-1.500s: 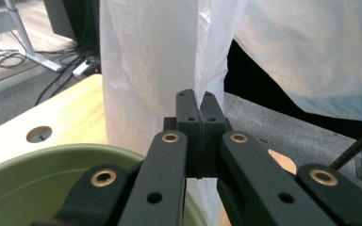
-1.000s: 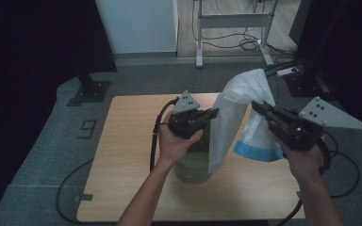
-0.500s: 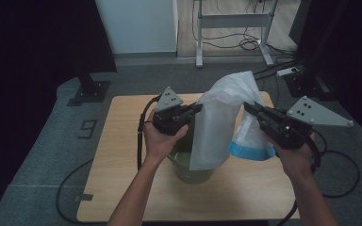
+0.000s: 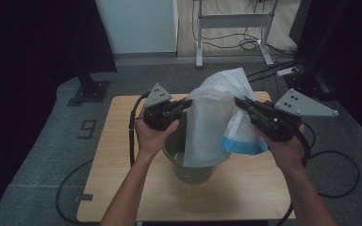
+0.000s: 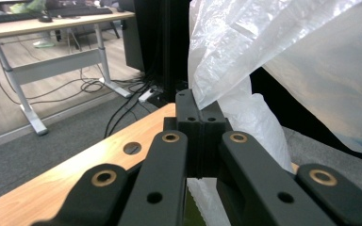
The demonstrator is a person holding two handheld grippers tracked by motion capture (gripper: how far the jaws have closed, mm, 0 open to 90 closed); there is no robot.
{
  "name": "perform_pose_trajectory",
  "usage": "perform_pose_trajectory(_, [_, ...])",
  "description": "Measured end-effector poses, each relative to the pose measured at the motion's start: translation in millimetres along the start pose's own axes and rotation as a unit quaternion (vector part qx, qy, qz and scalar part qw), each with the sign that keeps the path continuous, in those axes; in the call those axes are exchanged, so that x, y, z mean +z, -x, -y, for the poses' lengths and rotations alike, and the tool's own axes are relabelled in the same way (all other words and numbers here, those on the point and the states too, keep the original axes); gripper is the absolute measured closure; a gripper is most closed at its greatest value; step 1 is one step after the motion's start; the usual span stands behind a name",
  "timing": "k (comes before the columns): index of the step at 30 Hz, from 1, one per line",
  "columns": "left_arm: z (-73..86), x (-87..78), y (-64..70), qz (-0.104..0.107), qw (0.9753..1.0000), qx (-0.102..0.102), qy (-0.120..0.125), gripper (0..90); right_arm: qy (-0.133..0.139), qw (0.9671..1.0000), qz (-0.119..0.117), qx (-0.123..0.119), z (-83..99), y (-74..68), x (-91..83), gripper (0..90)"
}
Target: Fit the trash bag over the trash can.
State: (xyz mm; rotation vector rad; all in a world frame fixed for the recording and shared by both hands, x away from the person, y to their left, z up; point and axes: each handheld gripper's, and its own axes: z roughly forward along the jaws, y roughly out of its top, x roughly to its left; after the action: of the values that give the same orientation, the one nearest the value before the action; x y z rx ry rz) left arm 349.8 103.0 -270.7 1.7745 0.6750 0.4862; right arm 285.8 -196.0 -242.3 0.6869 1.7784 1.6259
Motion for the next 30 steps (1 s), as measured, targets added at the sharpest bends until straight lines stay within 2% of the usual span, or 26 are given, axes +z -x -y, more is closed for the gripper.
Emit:
perform_pose_trajectory(8, [-14.3, -14.2, -24.0, -0.021, 0.9996, -0.002, 0.017, 90.0, 0.004, 1.0000, -0.008, -0.003, -13.3, 2.4, 23.6, 88.8])
perform_pose_trajectory(14, [-18.0, -22.9, -33.6, -0.033, 0.9990, -0.003, 0.029, 90.0, 0.007, 0.9998, -0.014, -0.009, -20.4, -1.1, 34.7, 88.8])
perform_pose_trajectory(19, [-14.9, -33.0, -35.3, -0.043, 0.9984, -0.005, 0.035, 90.0, 0.005, 0.9998, -0.016, -0.007, -18.3, -4.2, 38.2, 88.8])
perform_pose_trajectory(24, [-10.2, -42.5, -32.7, -0.040, 0.9987, -0.007, 0.032, 90.0, 0.005, 0.9997, -0.022, -0.008, -17.1, -10.2, 37.9, 88.8])
perform_pose_trajectory(28, [0.5, -38.7, -27.4, -0.034, 0.9993, -0.005, 0.016, 90.0, -0.001, 0.9997, -0.024, -0.006, -10.1, -13.1, 35.9, 88.7])
perform_pose_trajectory(30, [8.9, -33.7, -24.2, -0.025, 0.9996, -0.008, 0.008, 90.0, -0.005, 0.9997, -0.023, -0.002, -4.8, -12.0, 34.2, 88.8])
